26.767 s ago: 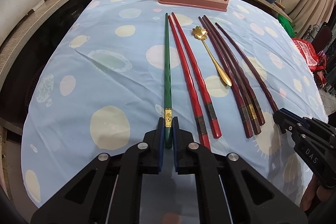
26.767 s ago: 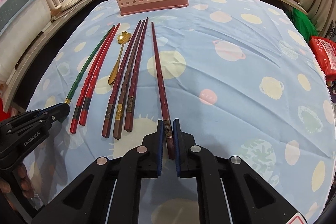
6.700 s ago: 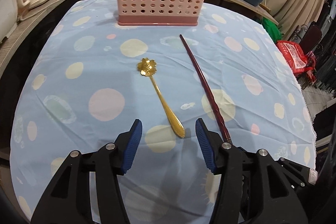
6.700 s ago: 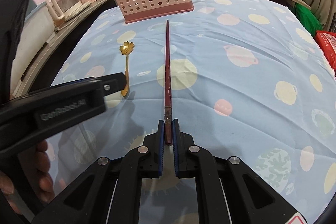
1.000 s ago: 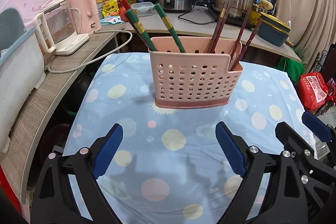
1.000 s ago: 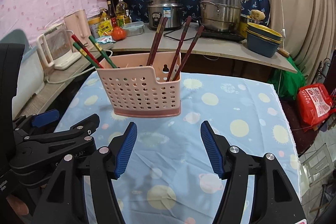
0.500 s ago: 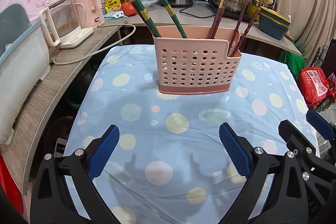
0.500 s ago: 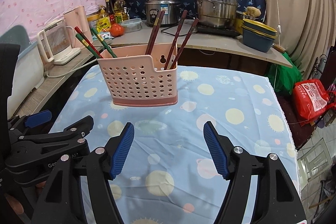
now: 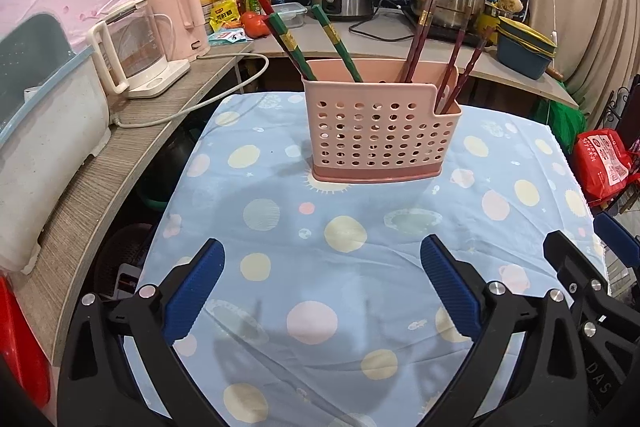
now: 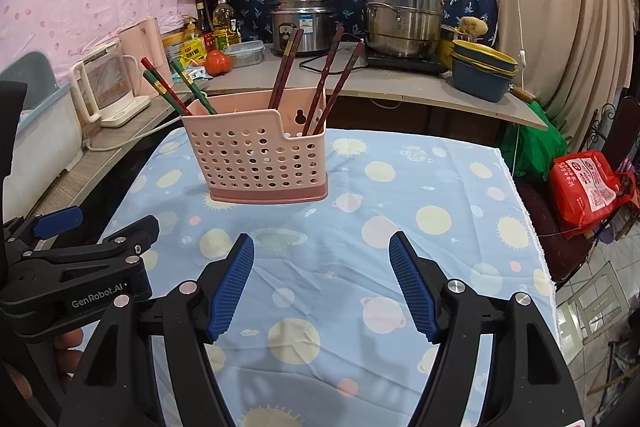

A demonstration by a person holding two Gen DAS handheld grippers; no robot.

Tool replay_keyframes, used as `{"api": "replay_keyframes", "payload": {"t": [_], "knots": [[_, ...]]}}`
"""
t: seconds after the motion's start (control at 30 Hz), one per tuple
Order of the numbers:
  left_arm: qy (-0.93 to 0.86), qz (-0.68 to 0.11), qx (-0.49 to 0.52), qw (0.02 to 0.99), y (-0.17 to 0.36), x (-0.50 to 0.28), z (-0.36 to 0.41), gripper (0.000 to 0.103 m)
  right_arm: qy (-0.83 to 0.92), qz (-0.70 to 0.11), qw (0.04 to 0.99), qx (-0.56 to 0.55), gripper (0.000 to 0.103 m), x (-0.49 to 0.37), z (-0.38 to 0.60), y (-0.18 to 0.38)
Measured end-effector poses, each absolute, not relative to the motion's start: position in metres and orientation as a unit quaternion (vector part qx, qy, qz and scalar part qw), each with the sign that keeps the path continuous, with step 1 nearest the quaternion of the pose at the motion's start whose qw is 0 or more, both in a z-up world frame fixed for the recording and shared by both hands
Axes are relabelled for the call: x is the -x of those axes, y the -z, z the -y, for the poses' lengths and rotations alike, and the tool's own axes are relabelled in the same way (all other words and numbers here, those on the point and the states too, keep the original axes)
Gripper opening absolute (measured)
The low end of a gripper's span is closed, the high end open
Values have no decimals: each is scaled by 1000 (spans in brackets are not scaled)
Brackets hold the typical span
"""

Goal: Organize utensils

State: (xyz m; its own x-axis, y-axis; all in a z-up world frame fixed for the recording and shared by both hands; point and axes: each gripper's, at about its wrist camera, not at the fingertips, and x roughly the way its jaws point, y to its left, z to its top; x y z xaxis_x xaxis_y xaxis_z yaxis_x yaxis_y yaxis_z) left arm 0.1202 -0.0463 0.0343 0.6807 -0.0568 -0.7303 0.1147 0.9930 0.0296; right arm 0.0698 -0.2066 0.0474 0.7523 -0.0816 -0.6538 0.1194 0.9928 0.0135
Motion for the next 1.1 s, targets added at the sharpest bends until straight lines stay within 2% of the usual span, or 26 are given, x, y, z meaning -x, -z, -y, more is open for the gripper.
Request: {"api": "replay_keyframes", "payload": {"t": [1.1], "knots": [[38, -389, -49, 919, -36, -105, 49, 94, 46, -347, 937, -25, 68, -60, 204, -47]]}}
